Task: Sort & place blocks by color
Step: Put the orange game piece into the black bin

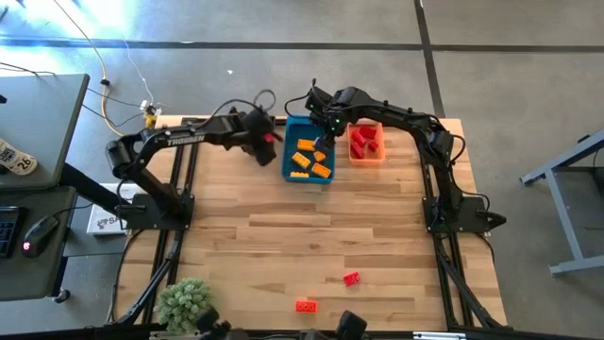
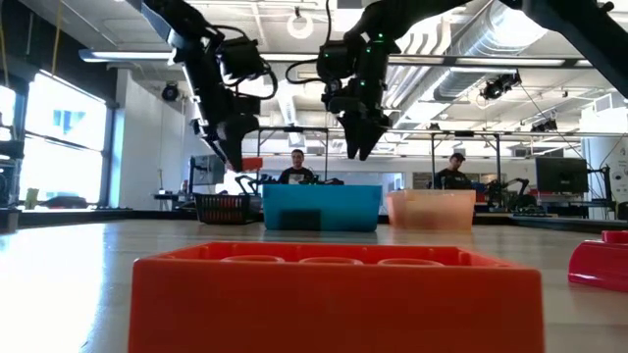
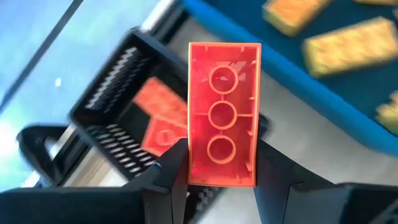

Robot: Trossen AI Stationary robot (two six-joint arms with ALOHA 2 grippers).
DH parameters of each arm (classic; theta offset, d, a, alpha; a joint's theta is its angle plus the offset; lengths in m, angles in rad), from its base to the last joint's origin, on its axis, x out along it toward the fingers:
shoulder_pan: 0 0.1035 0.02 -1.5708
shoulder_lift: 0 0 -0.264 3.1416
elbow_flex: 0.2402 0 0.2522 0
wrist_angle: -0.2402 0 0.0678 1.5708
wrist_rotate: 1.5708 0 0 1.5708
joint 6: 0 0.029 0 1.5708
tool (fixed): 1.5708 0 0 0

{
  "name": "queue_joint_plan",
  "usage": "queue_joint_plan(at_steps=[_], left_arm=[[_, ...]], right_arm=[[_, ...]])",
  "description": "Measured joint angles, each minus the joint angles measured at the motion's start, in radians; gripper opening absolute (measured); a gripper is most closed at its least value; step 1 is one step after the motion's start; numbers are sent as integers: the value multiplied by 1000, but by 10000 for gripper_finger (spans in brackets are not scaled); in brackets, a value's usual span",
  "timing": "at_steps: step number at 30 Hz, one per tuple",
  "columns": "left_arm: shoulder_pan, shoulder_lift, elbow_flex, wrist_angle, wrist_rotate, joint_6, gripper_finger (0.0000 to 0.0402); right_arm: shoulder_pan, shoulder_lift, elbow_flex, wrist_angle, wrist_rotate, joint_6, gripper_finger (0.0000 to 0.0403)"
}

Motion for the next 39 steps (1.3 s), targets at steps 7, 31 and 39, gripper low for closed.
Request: queue_joint_plan(at_steps=[7,31,39], left_arm=[[114,1,0,12,13,-156,111],[200,100,-1,71,70,-218,122],[205,100,-1,84,74,-171,131]], right_arm=[[1,0,0,29,-1,89,238],[159,0,0,43,-75,413,238],[241,0,0,42,-63,521,238]])
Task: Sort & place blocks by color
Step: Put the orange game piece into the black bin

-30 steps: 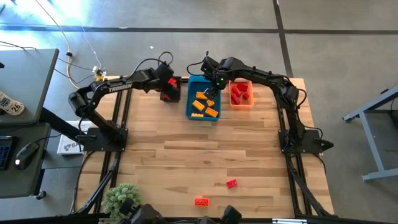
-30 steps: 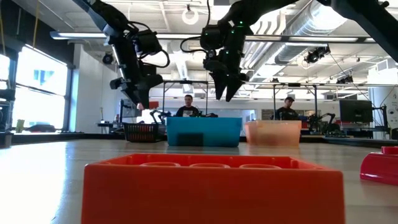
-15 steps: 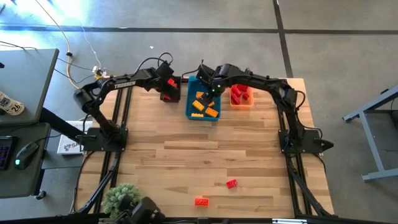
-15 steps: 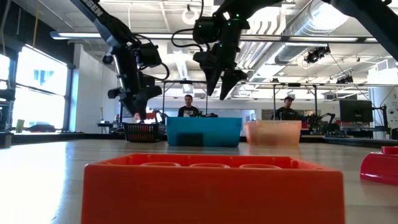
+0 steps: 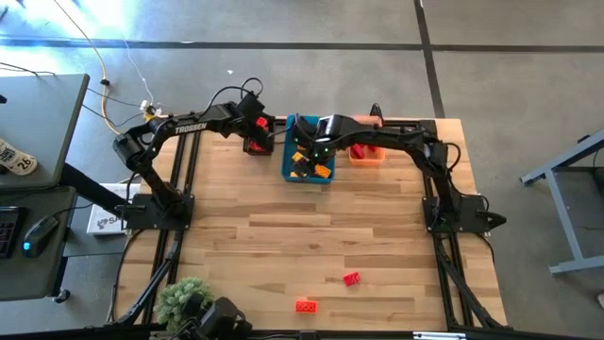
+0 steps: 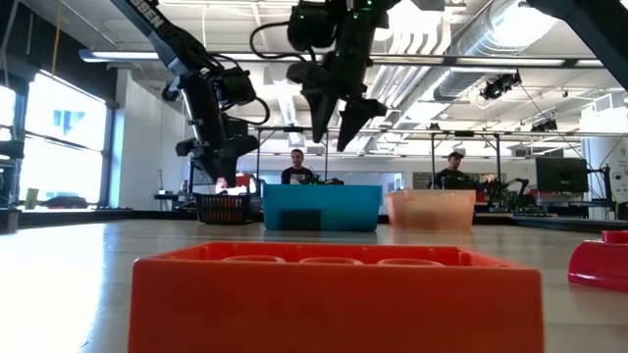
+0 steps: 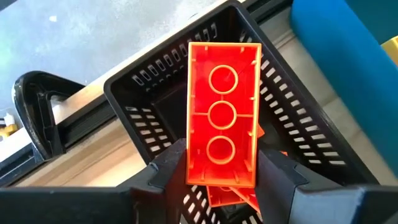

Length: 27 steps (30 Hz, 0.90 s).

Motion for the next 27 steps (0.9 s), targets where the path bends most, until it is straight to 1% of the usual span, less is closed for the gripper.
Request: queue_joint_plan(at_steps=[4,16,22,27], left_arm=[[0,0,0,0,1,9,145],[0,0,0,5,37,23,200],[-1,-1,2,3,49,54,205],[-1,-2,62,-40,103,123,203]], right_arm=[[46,0,0,-2,21,49,238],[197,0,0,-19,22,226,238],[272,0,0,-30,22,331,238],[331,0,0,-29,22,412,238]])
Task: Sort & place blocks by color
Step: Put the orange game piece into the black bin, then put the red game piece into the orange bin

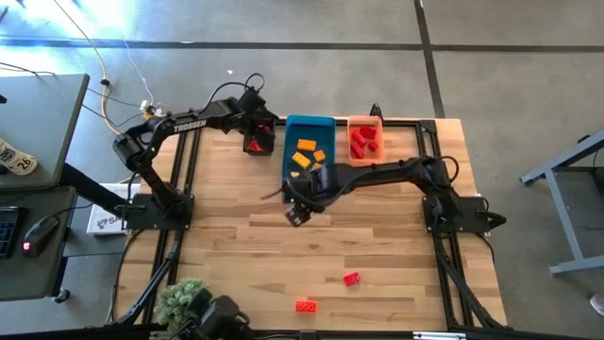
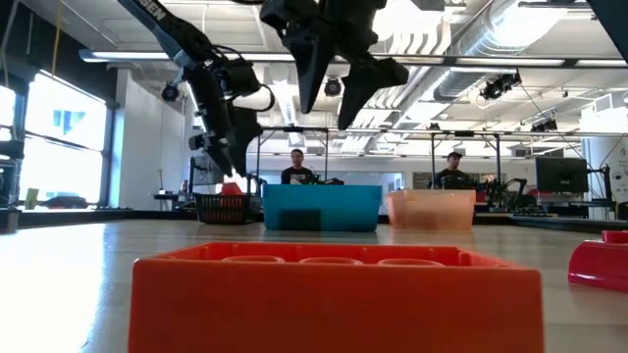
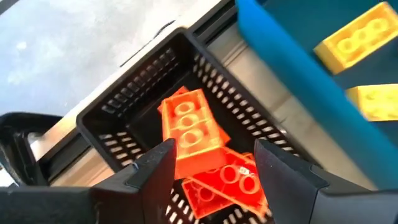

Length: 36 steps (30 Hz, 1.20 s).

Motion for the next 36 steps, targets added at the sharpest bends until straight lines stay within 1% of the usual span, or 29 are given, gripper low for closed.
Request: queue_joint_plan(at_steps=[6,11,14,20,28,36], left_arm=[[-15,0,77,-79,19,29,203],[-22,0,125,-133,20,55,203],[-23,-3,143,-156,20,50,203],[-52,-9,164,-227,30,48,203],[-124,-21,165,-294,27,-8,203],[-260,-77,165,-339,27,-86,203]], right_arm=[[63,0,0,13,-27,24,238],[115,0,0,44,-94,18,238],[149,0,0,48,-102,14,238],[217,0,0,48,-104,-54,238],[297,0,0,49,-97,-27,239],[399,0,0,49,-101,-30,261]])
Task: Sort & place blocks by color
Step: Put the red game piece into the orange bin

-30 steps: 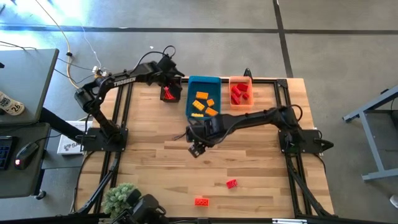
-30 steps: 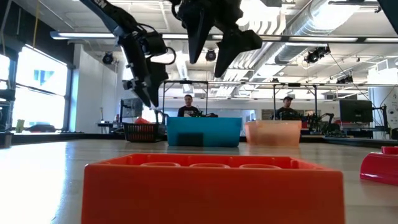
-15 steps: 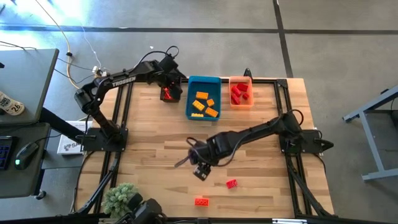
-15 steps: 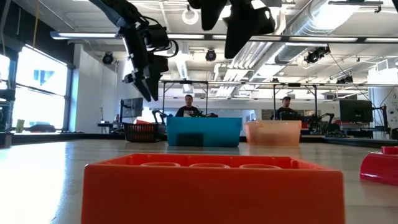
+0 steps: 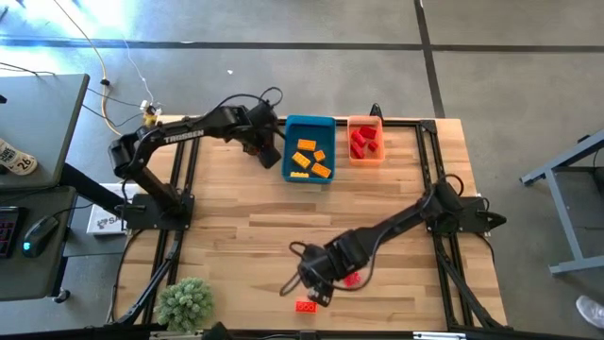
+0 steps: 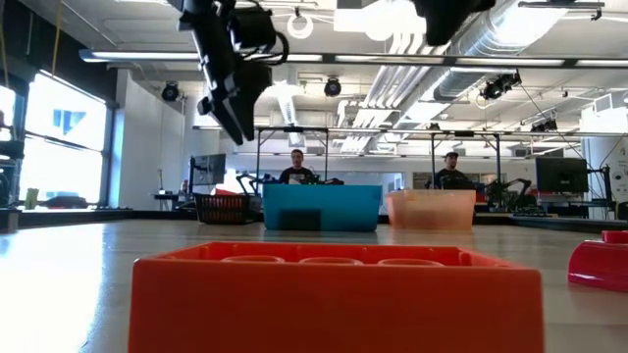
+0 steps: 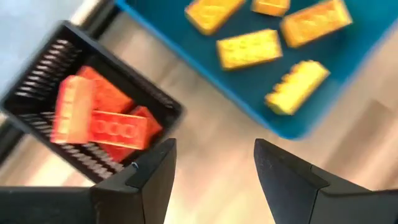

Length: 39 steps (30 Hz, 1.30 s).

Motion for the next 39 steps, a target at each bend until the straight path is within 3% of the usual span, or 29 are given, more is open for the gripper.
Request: queue_joint_plan(at_steps=[10,20,30,39], left_arm=[[-224,-87,0,-99,0,-135,203],[-454,-154,0,-139,0,-302,203],[-619,-158,0,-138,12,-385,203],[-653,-158,0,-132,-4,-394,203]], right_arm=[[136,0,-24,-2,119,-164,264],[222,1,-162,-2,155,-341,264],[212,1,-297,-2,173,-517,264],[157,1,-415,78,149,-532,264]])
